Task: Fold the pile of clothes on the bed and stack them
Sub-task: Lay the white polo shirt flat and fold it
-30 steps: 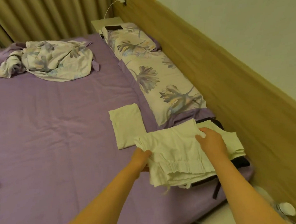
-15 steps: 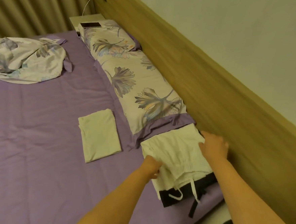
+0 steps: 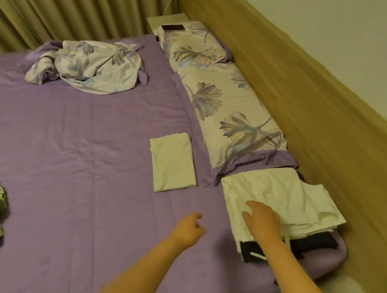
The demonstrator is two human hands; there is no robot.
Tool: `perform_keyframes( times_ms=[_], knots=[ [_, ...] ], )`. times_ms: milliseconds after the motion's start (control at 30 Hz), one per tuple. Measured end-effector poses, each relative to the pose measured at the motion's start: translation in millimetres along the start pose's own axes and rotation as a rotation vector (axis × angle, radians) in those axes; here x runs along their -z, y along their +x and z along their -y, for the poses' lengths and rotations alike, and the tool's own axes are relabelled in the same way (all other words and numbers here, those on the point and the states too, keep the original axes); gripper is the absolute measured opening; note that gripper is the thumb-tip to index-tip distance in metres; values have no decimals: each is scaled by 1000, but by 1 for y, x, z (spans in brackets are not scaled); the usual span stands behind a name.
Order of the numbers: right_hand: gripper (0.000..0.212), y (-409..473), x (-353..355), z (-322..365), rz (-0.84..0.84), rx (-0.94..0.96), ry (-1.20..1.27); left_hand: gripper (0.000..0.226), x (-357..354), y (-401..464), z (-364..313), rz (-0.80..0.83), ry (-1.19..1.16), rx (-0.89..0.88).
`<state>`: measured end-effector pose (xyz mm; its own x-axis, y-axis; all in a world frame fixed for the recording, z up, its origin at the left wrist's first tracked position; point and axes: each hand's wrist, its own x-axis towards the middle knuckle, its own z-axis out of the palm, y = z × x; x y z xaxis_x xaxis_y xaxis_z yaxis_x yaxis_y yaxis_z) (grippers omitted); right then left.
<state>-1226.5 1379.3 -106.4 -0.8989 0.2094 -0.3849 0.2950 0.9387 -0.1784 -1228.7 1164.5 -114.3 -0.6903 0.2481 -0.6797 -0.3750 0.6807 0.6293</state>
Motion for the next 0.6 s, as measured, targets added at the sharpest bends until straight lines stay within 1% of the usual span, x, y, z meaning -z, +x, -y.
perform_keyframes(
  times_ms=[133,300,467,600],
  knots=[
    [40,-31,-18,62,69,167,-22,46,35,-45,35,-57,-13,4],
    [38,-77,-47,152,130,340,-65,43,77,-108,94,-197,-15,50],
    [37,-133,-76,249,162,512,-126,41,115,-188,175,-375,-57,127],
    [38,-189,-101,322,188,627,-145,38,135,-259,253,-476,-89,181]
  ],
)
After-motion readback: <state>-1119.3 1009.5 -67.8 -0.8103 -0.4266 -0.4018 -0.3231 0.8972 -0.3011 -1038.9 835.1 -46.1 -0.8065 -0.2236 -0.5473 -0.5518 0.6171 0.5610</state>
